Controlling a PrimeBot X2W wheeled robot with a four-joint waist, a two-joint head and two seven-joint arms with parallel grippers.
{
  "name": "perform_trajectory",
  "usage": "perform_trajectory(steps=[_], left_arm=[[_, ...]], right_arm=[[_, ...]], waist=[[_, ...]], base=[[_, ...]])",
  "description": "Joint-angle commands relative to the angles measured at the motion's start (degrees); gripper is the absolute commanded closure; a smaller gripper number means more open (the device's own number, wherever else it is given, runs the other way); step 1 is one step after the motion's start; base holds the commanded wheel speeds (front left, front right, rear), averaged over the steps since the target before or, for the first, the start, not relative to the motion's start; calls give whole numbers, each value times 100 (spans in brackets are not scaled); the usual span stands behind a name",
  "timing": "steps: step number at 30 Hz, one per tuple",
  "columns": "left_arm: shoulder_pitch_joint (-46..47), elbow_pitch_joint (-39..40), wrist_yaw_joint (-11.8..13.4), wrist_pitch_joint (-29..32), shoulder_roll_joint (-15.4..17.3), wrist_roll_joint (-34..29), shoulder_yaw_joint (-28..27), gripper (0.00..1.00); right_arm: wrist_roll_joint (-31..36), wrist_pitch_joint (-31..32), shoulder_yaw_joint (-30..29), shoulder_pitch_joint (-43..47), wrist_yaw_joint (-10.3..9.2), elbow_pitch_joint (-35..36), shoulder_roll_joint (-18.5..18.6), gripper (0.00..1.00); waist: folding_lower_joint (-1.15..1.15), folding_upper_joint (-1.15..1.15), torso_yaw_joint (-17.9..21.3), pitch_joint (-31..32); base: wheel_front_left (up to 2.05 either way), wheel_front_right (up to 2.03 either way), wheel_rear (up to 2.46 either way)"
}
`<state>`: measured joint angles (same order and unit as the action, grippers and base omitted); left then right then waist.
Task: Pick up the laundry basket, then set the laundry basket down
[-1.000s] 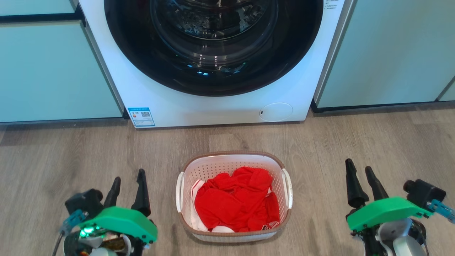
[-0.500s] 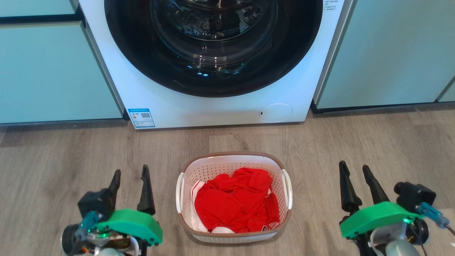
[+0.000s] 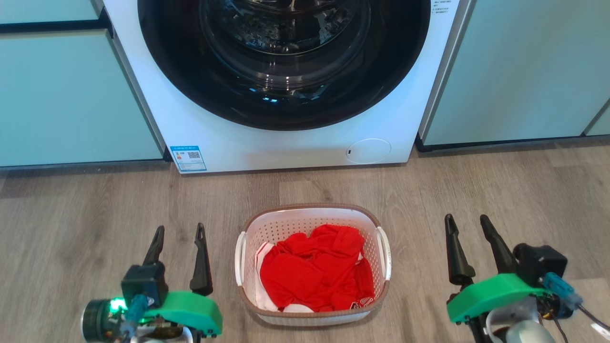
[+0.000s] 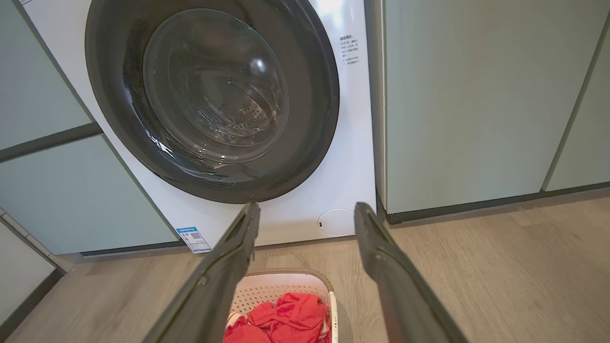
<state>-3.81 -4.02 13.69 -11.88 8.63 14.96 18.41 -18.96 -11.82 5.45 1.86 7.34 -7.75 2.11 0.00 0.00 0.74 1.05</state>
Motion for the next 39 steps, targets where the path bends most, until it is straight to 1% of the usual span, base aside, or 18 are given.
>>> perform_trajectory(steps=[1,15,27,39], left_arm=[[156,240,51,-79,39,-156,-113,0],[-3,132,5,-312,-85,-1007,-130,0],[-43,3,-192,-312,-213,-1029,-295,0],[-56,-28,-289,-312,-297,-1106,-422,0]], right_arm=[[163,-89,140,-92,13,244,68,0],[1083,-318,314,-16,14,311,76,0],[1081,-318,293,-7,14,265,76,0],[1079,-318,285,-6,14,275,76,0]], waist=[[0,0,-1,1],[0,0,9,43],[0,0,20,50],[0,0,20,32]], base=[[0,0,0],[0,0,0],[0,0,0],[0,0,0]])
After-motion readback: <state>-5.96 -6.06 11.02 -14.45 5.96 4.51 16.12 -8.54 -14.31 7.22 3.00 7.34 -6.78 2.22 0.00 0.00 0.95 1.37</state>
